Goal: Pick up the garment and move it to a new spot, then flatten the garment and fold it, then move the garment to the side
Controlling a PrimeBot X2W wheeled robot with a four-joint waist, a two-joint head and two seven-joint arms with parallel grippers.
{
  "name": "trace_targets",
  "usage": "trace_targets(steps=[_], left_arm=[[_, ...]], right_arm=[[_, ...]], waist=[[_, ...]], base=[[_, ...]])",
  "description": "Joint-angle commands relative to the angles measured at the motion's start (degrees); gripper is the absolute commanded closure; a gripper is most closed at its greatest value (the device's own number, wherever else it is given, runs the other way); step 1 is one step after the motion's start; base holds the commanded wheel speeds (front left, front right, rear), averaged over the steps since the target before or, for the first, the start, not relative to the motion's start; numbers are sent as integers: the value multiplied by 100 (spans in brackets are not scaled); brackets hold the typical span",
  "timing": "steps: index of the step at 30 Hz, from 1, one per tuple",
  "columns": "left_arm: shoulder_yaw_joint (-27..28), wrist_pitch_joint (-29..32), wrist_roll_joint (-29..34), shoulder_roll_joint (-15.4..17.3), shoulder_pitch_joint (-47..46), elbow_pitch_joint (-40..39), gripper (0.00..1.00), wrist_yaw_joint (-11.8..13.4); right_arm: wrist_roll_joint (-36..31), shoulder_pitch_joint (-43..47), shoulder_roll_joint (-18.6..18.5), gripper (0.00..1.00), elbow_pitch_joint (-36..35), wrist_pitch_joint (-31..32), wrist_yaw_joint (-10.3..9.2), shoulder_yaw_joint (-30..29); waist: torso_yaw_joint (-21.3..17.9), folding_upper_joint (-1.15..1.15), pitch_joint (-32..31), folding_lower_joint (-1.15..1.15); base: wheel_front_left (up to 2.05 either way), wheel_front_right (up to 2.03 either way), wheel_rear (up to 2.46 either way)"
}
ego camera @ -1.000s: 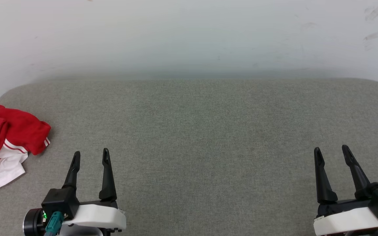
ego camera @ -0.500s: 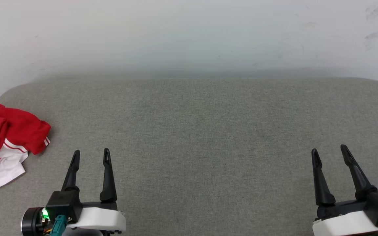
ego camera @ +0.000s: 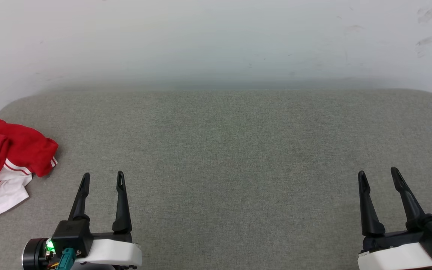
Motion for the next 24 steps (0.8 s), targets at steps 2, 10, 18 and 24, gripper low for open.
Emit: trace_targets(steps=[2,10,18,24], left_arm=[[29,-16,-45,-13,65,41,0,-59],[73,-16,-165,-19,75,178,0,-143],[75,-15,-250,-21,73,240,0,-175],[83,-16,-298,-20,69,247,0,-173]], right_arm=[[94,66,0,0,27,-20,-3,-4],[298,89,0,0,129,-19,-3,25],[391,72,0,0,186,-18,-3,8],[405,74,0,0,204,-18,-3,13]], waist=[[5,0,-1,0],[12,0,-5,0],[9,0,5,0],[1,0,11,0]], base=[[0,0,0],[0,0,0],[0,0,0],[0,0,0]])
